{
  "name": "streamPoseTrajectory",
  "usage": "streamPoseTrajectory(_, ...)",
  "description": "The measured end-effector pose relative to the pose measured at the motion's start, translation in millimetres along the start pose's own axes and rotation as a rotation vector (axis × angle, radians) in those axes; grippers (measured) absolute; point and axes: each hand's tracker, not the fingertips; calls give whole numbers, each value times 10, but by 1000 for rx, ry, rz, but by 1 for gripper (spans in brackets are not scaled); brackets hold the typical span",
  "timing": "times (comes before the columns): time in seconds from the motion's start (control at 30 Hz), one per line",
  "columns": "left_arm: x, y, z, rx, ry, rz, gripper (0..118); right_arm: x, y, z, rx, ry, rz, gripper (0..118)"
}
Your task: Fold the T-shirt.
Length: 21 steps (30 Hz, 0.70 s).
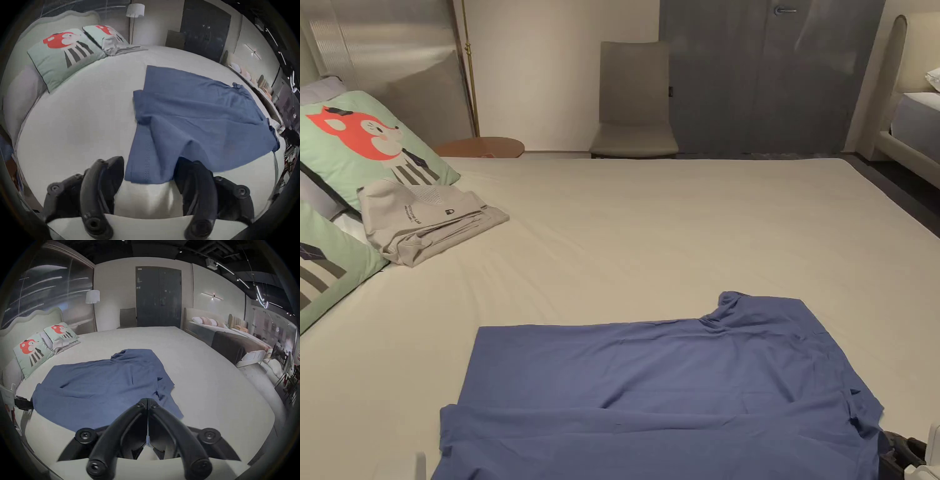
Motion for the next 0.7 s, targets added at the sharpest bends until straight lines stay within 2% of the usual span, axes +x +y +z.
streamPoseTrajectory(0.03, 5, 9, 27, 2, -20, -3, 28, 24, -12, -19, -7, -2, -2, 3)
streamPoseTrajectory(0.07, 16, 20, 70, 12, -33, -6, 22, 54, -25, -54, -22, -7, -5, 31)
streamPoseTrajectory(0.1, 34, 28, 112, 23, -33, -12, 21, 85, -39, -100, -63, -30, -9, 70)
streamPoseTrajectory(0.23, 184, 45, 300, 62, -5, -75, 18, 232, -185, -294, -202, -75, -47, 117)
streamPoseTrajectory(0.27, 195, 45, 326, 67, -4, -78, 17, 278, -219, -303, -199, -71, -50, 115)
streamPoseTrajectory(0.37, 147, 65, 281, 68, -12, -53, 16, 302, -338, -471, -335, -31, -59, 105)
streamPoseTrajectory(0.4, 143, 66, 277, 64, -15, -46, 15, 295, -365, -512, -353, -13, -57, 92)
streamPoseTrajectory(0.47, 123, 58, 241, 57, -16, -36, 15, 269, -377, -515, -328, 2, -70, 59)
streamPoseTrajectory(0.5, 120, 52, 245, 56, -17, -35, 15, 243, -346, -475, -310, -3, -60, 49)
streamPoseTrajectory(0.57, 101, 52, 261, 54, -20, -32, 14, 230, -273, -394, -286, 27, -67, 8)
streamPoseTrajectory(0.6, 88, 64, 277, 53, -25, -27, 13, 214, -241, -342, -260, 36, -87, 7)
streamPoseTrajectory(0.67, 55, 92, 353, 65, -35, -7, 11, 181, -122, -211, -241, 25, -24, 7)
streamPoseTrajectory(0.7, 42, 104, 400, 77, -51, 1, 11, 179, -75, -122, -217, 34, -18, 7)
